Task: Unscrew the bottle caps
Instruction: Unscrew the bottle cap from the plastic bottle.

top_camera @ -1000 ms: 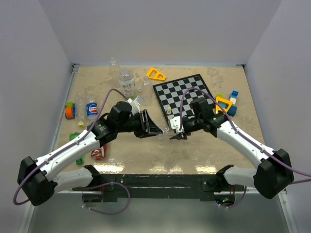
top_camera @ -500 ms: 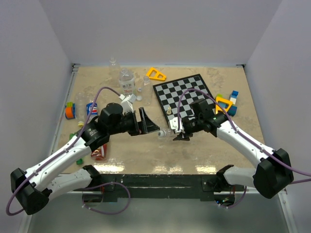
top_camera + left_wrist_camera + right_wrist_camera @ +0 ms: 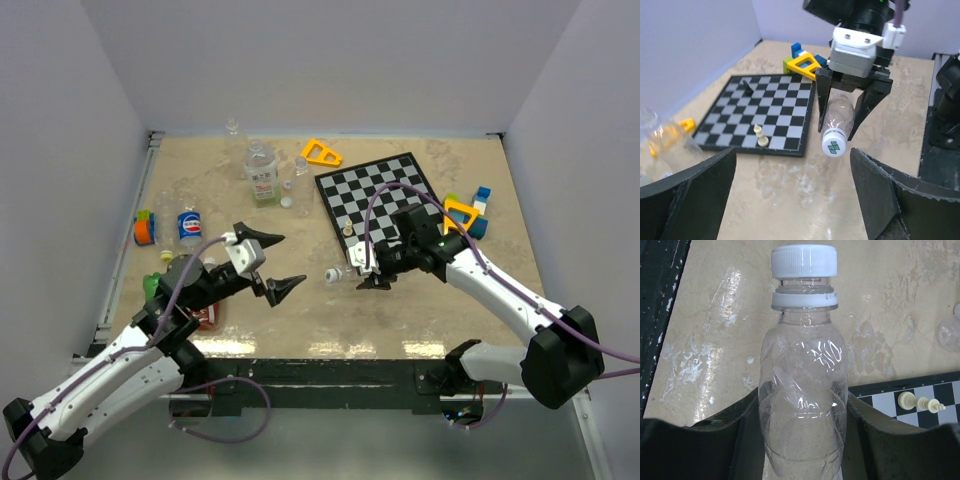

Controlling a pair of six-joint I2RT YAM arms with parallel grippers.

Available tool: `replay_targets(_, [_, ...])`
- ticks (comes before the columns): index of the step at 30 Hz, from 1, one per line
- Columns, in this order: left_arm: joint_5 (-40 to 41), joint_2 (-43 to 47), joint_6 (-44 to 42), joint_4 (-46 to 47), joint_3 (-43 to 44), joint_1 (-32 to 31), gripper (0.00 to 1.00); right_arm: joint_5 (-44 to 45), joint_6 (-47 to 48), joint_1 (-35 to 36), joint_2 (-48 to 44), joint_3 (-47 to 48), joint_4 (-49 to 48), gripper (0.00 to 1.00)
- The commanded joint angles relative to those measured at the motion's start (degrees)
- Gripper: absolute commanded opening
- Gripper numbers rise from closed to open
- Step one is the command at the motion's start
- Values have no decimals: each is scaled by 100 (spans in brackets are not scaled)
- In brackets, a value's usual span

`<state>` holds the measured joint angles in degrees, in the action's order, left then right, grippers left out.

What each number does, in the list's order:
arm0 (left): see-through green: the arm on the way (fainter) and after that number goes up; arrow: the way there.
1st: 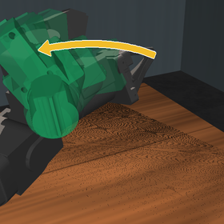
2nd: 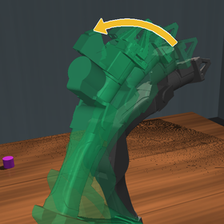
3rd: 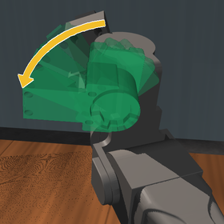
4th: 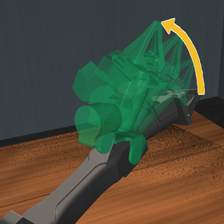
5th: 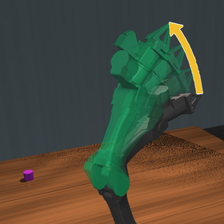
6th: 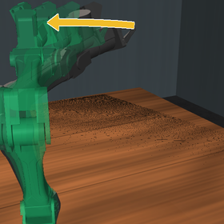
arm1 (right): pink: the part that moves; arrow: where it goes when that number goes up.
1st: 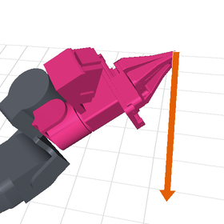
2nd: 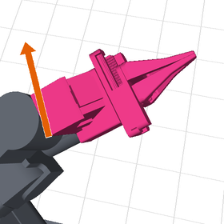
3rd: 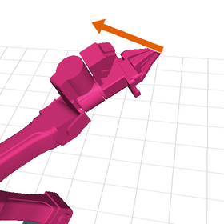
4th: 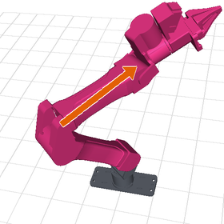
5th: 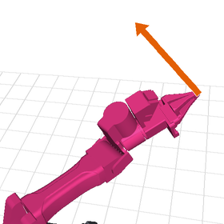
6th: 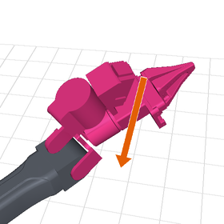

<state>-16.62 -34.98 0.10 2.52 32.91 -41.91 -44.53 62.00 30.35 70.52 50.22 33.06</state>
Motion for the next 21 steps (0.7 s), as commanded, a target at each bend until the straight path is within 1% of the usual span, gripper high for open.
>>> replay_targets(1, [-948,45,-1784,1400,-311,7,100,-73,32,-11,-3,32,34,15])
replay_targets(3, [-1272,-174,-2039,1443,-293,8,100,-73,23,-11,-3,23,43,15])
replay_targets(6, [-1659,-570,-2101,1602,-241,7,100,-73,23,-11,5,23,34,15])
replay_targets(10, [-2160,-966,-2364,1699,-206,-1,97,-73,32,-11,-3,15,34,15])
replay_targets(14, [-2187,-1230,-2646,1760,-206,-19,96,-73,14,-11,-12,15,34,15])
replay_targets(21, [-2266,-1529,-2752,1997,-232,-89,94,-82,32,-11,23,23,34,15])
